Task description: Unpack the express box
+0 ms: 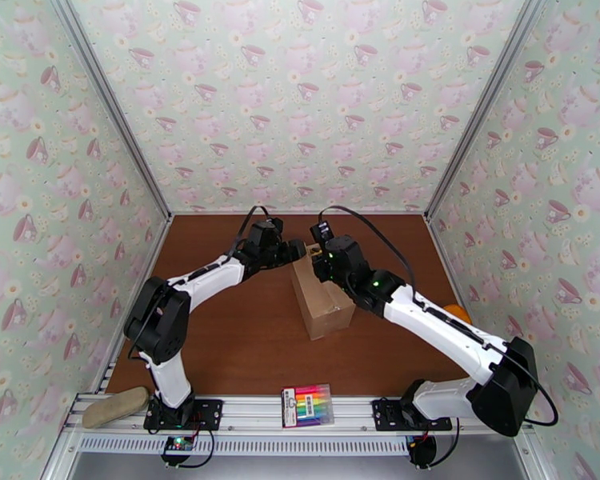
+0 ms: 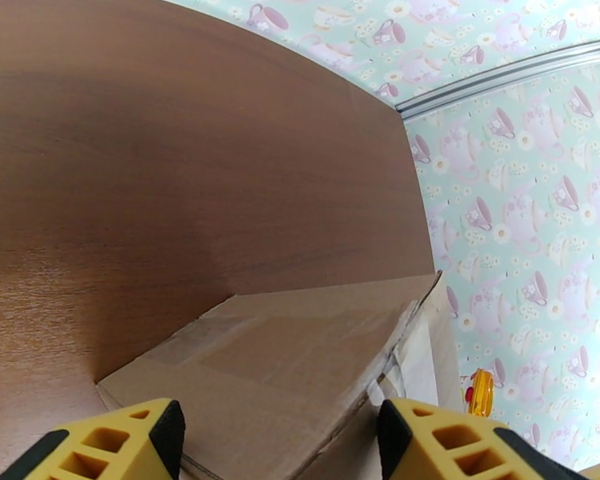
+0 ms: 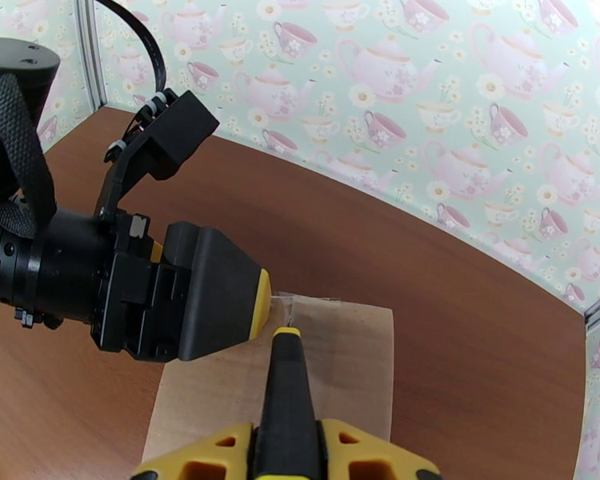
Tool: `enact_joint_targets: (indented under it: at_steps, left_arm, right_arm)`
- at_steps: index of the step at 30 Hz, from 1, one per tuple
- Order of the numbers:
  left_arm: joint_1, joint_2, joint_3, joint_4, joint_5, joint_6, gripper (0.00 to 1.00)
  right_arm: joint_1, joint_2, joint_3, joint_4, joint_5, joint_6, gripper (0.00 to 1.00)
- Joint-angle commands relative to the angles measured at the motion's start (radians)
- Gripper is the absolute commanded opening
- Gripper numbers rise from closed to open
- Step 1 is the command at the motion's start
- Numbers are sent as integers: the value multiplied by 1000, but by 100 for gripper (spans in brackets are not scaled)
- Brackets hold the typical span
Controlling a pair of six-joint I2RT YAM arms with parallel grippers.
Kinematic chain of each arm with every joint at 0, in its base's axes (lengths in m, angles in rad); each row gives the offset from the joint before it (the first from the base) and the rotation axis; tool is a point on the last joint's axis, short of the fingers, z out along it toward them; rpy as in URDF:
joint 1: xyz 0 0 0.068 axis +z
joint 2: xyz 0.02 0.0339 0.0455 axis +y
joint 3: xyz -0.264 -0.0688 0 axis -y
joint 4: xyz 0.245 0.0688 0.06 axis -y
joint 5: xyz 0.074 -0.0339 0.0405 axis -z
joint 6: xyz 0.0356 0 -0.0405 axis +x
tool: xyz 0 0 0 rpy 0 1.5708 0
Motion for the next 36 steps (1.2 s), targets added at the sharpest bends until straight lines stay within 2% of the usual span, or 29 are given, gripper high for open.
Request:
enact_joint_targets:
  at_steps: [1,36]
  left_arm:
    - [-11,35,24,-74,-41,-10,69]
    - [-12,96,65,-131,-91,-49,68]
  right_arm:
    - [22,-21,-12,-72,1,18,0]
    - [90,-32,-57,-114,68,57,0]
